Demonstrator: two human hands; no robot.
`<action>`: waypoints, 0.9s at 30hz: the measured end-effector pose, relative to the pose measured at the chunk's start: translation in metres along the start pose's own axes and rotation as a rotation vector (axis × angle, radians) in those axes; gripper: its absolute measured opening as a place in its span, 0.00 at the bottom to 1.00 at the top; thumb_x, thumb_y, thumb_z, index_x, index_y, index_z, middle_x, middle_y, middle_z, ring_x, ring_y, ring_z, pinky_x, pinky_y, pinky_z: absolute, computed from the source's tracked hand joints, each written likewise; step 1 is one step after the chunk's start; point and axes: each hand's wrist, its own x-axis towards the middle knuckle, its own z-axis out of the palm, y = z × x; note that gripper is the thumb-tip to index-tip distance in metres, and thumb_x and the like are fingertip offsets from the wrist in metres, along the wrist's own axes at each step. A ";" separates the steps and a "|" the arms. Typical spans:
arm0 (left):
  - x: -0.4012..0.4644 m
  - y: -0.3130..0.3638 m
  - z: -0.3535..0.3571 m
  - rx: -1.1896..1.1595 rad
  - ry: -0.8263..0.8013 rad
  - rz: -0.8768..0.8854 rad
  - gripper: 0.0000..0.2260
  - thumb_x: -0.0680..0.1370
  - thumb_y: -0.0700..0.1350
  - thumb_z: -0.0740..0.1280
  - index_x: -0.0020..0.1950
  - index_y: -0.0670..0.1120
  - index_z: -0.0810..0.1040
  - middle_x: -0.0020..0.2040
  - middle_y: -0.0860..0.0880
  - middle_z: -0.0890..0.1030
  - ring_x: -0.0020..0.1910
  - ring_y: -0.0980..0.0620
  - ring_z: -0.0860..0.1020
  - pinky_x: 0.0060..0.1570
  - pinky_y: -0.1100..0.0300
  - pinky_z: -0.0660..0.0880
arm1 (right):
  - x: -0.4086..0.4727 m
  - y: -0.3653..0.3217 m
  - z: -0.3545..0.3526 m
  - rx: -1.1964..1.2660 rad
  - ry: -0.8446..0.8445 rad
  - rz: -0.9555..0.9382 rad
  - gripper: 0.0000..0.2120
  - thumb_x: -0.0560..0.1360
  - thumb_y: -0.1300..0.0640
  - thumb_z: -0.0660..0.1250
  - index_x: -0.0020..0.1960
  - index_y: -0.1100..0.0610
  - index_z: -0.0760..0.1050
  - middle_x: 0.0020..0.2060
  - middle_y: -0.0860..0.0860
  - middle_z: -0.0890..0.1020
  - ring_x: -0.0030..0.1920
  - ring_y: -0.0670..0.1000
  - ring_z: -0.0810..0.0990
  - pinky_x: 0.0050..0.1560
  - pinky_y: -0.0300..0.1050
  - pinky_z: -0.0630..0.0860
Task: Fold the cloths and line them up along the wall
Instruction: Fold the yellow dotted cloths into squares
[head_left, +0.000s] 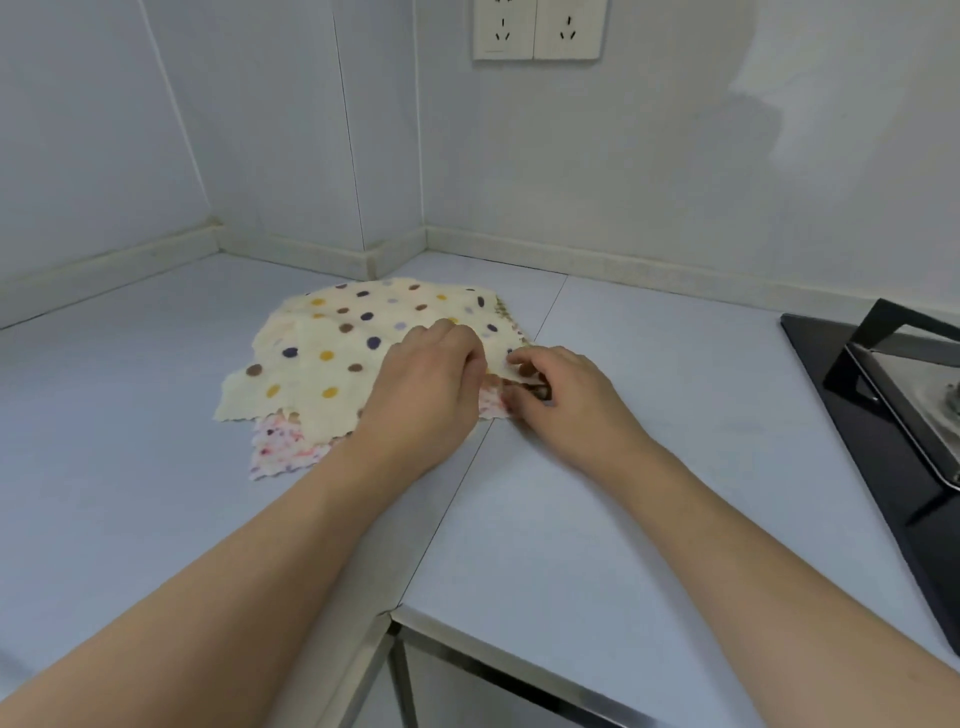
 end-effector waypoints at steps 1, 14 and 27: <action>0.001 0.006 -0.003 -0.025 -0.003 0.030 0.06 0.79 0.41 0.59 0.43 0.47 0.72 0.41 0.52 0.72 0.42 0.48 0.70 0.46 0.52 0.68 | 0.000 -0.001 -0.001 0.007 0.022 -0.023 0.17 0.76 0.50 0.62 0.64 0.50 0.74 0.56 0.49 0.78 0.58 0.52 0.74 0.61 0.50 0.70; 0.014 0.029 -0.041 0.332 -0.026 0.159 0.05 0.75 0.39 0.61 0.49 0.44 0.72 0.44 0.49 0.69 0.40 0.46 0.72 0.32 0.54 0.66 | -0.005 -0.006 -0.027 0.136 0.472 -0.087 0.11 0.77 0.64 0.61 0.53 0.54 0.79 0.45 0.46 0.79 0.48 0.49 0.77 0.46 0.45 0.74; 0.035 0.136 -0.170 -0.512 -0.247 -0.376 0.03 0.68 0.36 0.58 0.34 0.41 0.70 0.30 0.44 0.66 0.28 0.49 0.64 0.27 0.62 0.57 | -0.058 -0.088 -0.211 0.480 0.243 0.226 0.09 0.73 0.66 0.58 0.37 0.60 0.73 0.31 0.56 0.70 0.31 0.53 0.68 0.32 0.44 0.60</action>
